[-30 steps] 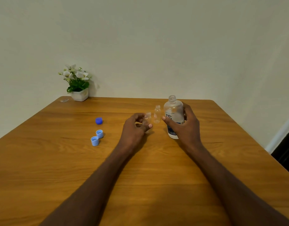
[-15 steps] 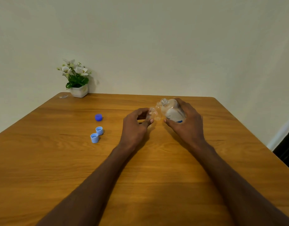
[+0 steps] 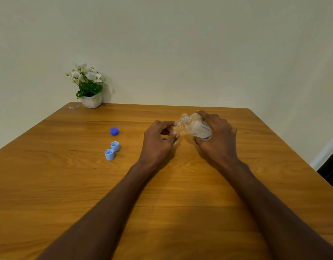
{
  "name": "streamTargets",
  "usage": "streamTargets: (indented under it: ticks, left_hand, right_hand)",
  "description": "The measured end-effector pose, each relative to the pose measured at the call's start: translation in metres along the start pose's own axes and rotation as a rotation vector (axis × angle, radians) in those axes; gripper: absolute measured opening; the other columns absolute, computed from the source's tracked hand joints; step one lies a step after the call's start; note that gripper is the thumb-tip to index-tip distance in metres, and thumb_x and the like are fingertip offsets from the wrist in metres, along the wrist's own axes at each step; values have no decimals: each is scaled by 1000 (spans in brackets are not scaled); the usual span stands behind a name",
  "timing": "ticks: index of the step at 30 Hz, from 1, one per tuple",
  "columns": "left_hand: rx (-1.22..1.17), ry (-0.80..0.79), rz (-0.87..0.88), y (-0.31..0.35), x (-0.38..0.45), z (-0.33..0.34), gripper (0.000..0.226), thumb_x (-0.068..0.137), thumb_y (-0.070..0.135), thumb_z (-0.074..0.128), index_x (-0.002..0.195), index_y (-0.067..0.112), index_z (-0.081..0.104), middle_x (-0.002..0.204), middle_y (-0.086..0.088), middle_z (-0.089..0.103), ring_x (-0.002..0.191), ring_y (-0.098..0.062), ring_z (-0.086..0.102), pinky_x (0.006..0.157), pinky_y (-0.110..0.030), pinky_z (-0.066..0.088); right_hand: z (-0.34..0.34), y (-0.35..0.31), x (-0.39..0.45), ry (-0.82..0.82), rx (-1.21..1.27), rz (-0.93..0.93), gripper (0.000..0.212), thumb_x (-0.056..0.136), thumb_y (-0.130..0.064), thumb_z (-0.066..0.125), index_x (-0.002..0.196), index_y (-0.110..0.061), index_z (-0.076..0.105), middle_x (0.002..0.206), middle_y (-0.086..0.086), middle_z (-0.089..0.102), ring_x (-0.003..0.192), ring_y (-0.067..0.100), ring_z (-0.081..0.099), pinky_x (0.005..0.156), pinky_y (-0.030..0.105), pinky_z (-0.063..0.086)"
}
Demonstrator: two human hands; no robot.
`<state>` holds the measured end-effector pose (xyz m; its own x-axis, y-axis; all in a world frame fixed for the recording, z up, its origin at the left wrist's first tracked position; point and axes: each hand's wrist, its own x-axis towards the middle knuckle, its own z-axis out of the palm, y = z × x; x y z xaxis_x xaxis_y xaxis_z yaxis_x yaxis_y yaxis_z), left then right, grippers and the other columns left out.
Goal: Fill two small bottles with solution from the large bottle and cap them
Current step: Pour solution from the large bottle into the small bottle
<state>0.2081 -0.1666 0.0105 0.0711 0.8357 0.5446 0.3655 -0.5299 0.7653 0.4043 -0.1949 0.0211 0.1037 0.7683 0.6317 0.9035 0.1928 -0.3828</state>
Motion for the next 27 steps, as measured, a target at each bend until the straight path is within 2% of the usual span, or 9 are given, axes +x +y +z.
streamTargets:
  ticks: [5,13,19,27]
  left_hand:
    - [12,-22,8,-1,1,2,47,87,19,82,132,20,69,108,8,61,98,1,62,77,-3,48]
    - [18,-40,10,-1,1,2,49,86,19,82,132,23,69,104,15,57,97,1,61,76,-5,50]
    - [5,-46,13,0,0,2,49,86,17,82,133,21,69,104,10,57,98,-4,62,85,-24,59]
    - [14,-58,23,-2,1,2,49,86,18,82,133,23,69,107,6,58,98,-5,61,81,-23,59]
  right_hand:
    - [-2,0,0,-13,-15,5,82,79,-38,82,151,-38,44,141,-8,57,128,18,50,104,46,34]
    - [-4,1,1,-26,-44,18,81,80,-32,81,152,-40,43,143,-7,56,132,21,48,112,53,34]
    - [-5,1,1,-26,-42,7,80,80,-27,79,151,-39,44,143,-8,55,132,20,47,111,50,30]
    - [-5,-2,0,-34,-29,-5,82,78,-22,81,150,-39,46,145,-8,54,134,19,46,115,51,27]
